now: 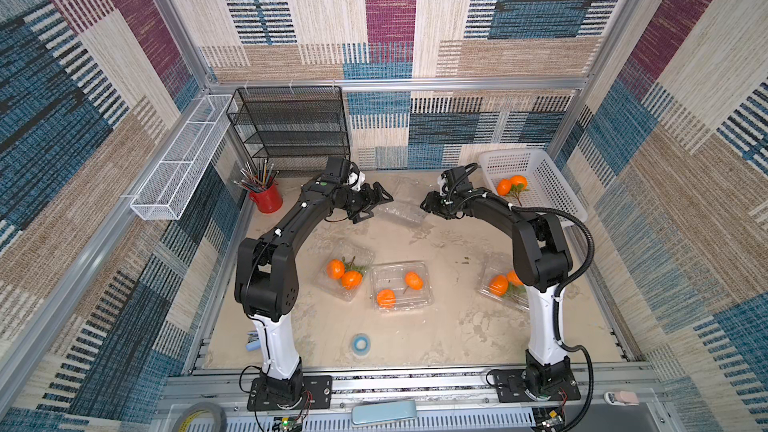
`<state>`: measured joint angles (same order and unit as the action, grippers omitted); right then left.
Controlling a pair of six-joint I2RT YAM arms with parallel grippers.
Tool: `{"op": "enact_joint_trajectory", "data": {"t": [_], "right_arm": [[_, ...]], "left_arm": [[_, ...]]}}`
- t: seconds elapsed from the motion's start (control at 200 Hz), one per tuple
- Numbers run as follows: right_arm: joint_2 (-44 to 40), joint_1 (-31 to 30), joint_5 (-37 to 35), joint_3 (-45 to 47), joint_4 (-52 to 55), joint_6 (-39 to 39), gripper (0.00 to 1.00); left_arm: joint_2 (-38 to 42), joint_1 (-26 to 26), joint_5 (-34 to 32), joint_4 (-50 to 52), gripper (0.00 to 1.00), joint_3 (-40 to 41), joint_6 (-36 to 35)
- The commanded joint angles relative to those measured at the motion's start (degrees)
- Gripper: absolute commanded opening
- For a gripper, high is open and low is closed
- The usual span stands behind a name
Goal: Take oranges out of containers
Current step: Move the packing box to the center of the board.
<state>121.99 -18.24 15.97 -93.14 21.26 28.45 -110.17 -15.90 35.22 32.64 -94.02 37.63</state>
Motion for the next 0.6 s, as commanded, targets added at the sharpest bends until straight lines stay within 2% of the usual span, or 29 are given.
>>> {"op": "enact_joint_trajectory", "data": {"t": [0.0, 0.175, 0.391, 0.526, 0.596], "right_arm": [[-2.6, -0.1, 0.8, 2.8, -2.1, 0.5, 0.56], [-4.0, -0.8, 3.2, 7.8, -4.0, 0.7, 0.52], [-3.2, -2.6, 2.4, 11.4, -6.5, 1.5, 0.48], [-2.6, -2.8, 2.0, 11.8, -8.1, 2.6, 0.43], [-1.9, -2.9, 1.6, 11.0, -8.1, 2.5, 0.40]], "left_arm": [[-0.2, 0.0, -4.0, 3.8, 0.92, 0.1, -3.2], [-2.2, -0.1, -5.5, 6.0, 0.90, -2.8, -4.5], [-4.5, -0.5, -4.5, 8.2, 0.86, -4.3, -5.3], [-7.0, -0.5, -4.4, 11.1, 0.83, -6.6, -6.2], [-8.8, -0.5, -6.4, 13.0, 0.81, -9.2, -7.5]]}}
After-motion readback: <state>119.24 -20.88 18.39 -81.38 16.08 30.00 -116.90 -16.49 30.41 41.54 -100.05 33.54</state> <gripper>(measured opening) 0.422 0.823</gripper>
